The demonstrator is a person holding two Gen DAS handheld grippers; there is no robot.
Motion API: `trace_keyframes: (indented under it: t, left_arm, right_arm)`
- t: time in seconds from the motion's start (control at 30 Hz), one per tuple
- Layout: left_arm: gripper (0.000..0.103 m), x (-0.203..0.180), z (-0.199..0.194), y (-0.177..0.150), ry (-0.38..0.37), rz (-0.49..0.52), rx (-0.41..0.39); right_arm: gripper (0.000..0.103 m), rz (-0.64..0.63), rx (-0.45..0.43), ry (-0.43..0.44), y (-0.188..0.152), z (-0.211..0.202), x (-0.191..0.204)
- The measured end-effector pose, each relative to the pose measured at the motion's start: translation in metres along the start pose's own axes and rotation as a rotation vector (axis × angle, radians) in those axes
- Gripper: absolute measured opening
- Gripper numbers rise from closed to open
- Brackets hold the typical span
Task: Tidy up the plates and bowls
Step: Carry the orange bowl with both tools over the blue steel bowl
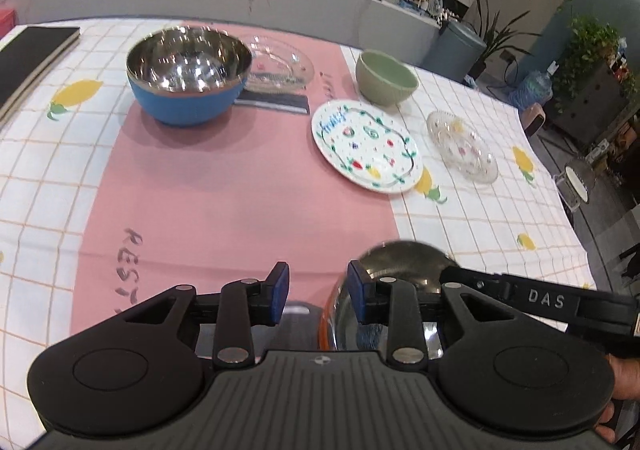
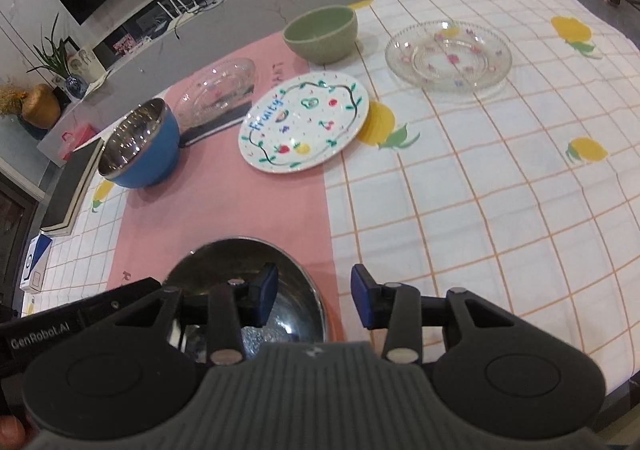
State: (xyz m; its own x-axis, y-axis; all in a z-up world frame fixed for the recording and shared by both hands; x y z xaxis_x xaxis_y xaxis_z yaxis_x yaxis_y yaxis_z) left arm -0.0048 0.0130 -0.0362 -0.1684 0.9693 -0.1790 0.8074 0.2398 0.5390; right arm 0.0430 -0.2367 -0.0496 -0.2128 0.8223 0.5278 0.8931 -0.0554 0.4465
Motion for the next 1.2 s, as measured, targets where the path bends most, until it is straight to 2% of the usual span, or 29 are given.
trace_keyframes:
  t: [0.13,0.27,0.47,0.5,0.6,0.73,0.8,1.0,1.1,1.2]
  left_arm:
    - [0.037,0.009,-0.007,0.017,0.020,-0.019,-0.040]
    - [0.041,0.019,-0.012,0.047,0.063,-0.026,-0.094]
    - [0.045,0.034,-0.006,0.093,0.070,-0.085,-0.116]
    - [0.049,0.035,-0.002,0.097,0.087,-0.066,-0.123]
    - [0.050,0.042,0.010,0.103,0.164,-0.025,-0.162]
    - [0.050,0.067,0.016,0.107,0.111,-0.110,-0.128]
    - [0.050,0.076,0.012,0.113,0.103,-0.111,-0.138]
    - [0.050,0.098,0.018,0.126,0.137,-0.108,-0.138]
    - [0.050,0.106,0.028,0.131,0.180,-0.102,-0.113]
    - [0.050,0.115,0.032,0.135,0.176,-0.135,-0.105]
  right_arm:
    - [0.041,-0.019,-0.023,0.026,0.009,-0.005,0.009]
    - [0.042,-0.042,-0.033,0.051,0.016,-0.003,0.021]
    - [0.042,-0.083,-0.009,0.039,0.022,0.008,0.036]
    - [0.043,-0.088,-0.007,0.035,0.024,0.010,0.038]
    - [0.044,-0.096,-0.009,0.025,0.031,0.014,0.046]
    - [0.047,-0.095,-0.015,0.022,0.044,0.018,0.058]
    - [0.047,-0.119,-0.018,0.018,0.052,0.023,0.070]
    - [0.051,-0.206,-0.008,0.012,0.081,0.047,0.110]
    - [0.051,-0.236,0.013,0.009,0.095,0.063,0.127]
    - [0.052,-0.283,0.025,-0.010,0.108,0.081,0.142]
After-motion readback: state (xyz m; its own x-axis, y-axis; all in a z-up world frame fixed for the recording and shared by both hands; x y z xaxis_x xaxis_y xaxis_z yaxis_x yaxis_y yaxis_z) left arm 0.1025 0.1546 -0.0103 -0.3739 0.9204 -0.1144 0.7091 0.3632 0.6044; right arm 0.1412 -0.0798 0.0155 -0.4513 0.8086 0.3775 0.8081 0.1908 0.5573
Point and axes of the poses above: each gripper's, at about its wrist camera, not at the fingertips, and z roughly the way its jaws point, x to its left, y to its top, the point moved 3 cm from there along z, roughly the way its jaws point, and after that the axes turned 10 degrees about y, right-handed, at the moved point
